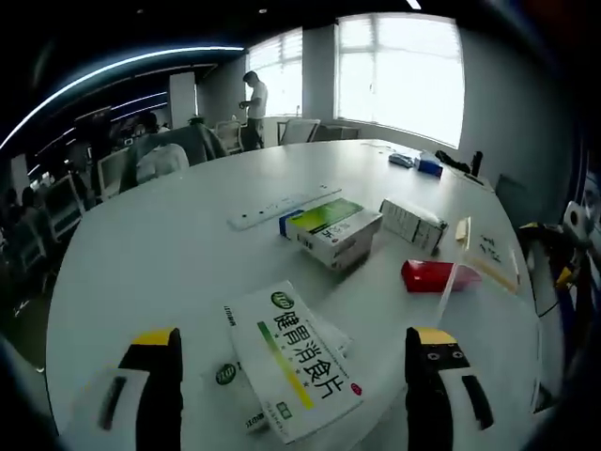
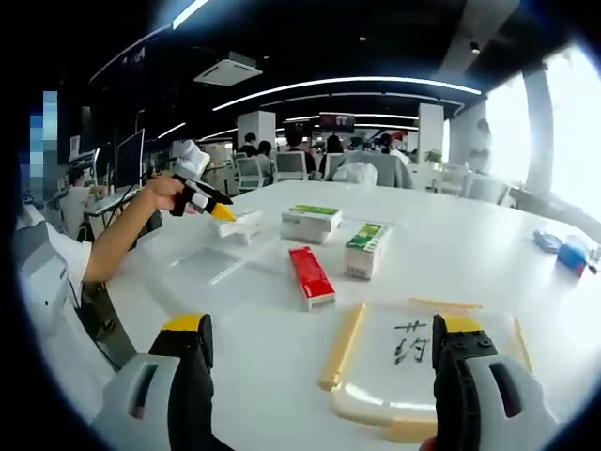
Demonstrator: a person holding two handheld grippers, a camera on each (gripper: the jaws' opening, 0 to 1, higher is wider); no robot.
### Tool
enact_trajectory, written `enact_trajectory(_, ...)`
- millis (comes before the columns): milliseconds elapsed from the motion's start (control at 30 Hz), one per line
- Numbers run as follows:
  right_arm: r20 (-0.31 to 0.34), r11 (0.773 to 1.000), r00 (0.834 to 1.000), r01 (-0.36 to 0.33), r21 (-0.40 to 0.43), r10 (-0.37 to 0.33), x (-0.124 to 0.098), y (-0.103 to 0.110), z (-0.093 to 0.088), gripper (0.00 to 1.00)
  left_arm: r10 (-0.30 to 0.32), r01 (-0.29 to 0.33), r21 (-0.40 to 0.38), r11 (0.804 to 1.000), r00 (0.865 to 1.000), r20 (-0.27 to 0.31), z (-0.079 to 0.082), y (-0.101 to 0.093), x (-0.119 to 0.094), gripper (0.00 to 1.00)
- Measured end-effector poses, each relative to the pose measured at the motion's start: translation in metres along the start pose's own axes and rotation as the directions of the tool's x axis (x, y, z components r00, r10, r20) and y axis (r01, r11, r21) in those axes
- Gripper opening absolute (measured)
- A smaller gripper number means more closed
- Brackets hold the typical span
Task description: Arrange the small medicine boxes into an aligned row inside the storage area until every box is upright, visible, and separated from the surrounding clutter.
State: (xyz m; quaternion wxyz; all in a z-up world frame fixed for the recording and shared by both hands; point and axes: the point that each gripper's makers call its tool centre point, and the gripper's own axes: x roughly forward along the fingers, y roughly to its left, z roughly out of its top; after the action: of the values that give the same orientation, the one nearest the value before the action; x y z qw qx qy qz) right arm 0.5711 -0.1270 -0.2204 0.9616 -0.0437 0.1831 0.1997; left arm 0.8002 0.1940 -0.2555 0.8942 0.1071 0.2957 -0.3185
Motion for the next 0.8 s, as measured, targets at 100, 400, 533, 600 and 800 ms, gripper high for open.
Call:
enact_trajectory(100, 0.000, 1.000, 1.000, -0.015, 0.011, 0.015, 0.000, 0.004, -0.003, 0.95, 0.015, -0.015, -0.004, 1.000, 1.000, -0.002, -0.002, 0.004, 0.001, 0.98)
enact_trajectory(400, 0.004, 1.000, 1.000, 0.000, 0.018, 0.000, -0.002, 0.001, -0.001, 0.95, 0.037, -0.038, -0.056, 0.998, 0.999, -0.022, -0.013, 0.022, 0.008, 0.98)
enact_trajectory(533, 0.007, 1.000, 1.000, 0.002, 0.013, -0.002, -0.004, 0.002, 0.000, 0.95, 0.037, -0.038, -0.057, 0.998, 0.999, -0.016, -0.011, 0.022, 0.009, 0.99)
enact_trajectory(600, 0.009, 1.000, 1.000, 0.005, 0.020, -0.005, -0.004, 0.002, -0.003, 0.95, 0.035, -0.036, -0.064, 0.997, 0.999, -0.018, -0.011, 0.023, 0.010, 0.99)
enact_trajectory(800, -0.005, 1.000, 1.000, 0.006, 0.020, -0.006, -0.006, 0.001, -0.007, 0.95, 0.040, -0.041, -0.055, 0.998, 0.999, -0.025, -0.011, 0.024, 0.007, 0.96)
